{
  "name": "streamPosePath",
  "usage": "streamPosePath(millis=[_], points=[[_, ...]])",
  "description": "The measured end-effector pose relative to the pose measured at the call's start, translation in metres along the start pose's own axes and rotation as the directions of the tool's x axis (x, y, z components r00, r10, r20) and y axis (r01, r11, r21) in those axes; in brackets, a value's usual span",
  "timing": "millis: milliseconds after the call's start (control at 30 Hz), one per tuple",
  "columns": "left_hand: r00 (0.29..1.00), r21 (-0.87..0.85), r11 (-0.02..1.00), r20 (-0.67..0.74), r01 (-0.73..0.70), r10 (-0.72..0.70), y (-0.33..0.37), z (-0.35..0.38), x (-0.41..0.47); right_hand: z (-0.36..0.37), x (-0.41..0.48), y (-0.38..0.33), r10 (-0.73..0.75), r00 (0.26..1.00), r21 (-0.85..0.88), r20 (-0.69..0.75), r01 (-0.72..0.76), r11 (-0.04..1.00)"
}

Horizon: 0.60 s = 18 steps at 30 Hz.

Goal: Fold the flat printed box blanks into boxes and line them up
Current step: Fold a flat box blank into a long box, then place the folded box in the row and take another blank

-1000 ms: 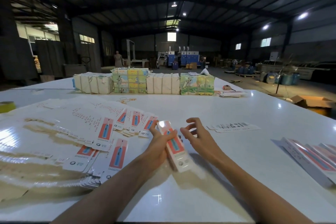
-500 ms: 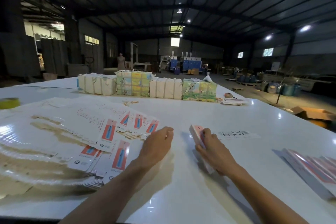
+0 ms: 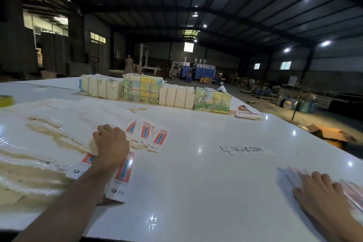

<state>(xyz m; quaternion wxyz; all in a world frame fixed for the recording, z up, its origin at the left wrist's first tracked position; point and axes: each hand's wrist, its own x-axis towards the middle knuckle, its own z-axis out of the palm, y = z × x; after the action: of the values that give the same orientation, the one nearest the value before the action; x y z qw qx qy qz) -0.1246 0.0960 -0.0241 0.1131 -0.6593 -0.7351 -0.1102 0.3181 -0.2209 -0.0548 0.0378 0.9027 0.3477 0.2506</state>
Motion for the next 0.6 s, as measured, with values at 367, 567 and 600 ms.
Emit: streamPosePath(millis=[367,567,600], points=[[0.995,0.182,0.979,-0.023,-0.095,0.1,-0.003,-0.007,-0.001,-0.014,0.001,0.007,0.039,0.996,0.109,-0.08,-0.03,0.994],[0.968,0.177,0.965,-0.125,-0.194,0.218,0.005,-0.023,-0.012,-0.055,0.0,-0.1,-0.358,0.895,0.274,-0.266,0.426,0.862],[0.956,0.175,0.959,-0.152,-0.224,0.251,0.005,-0.026,-0.015,-0.062,-0.001,-0.118,-0.424,0.855,0.289,-0.298,0.504,0.814]])
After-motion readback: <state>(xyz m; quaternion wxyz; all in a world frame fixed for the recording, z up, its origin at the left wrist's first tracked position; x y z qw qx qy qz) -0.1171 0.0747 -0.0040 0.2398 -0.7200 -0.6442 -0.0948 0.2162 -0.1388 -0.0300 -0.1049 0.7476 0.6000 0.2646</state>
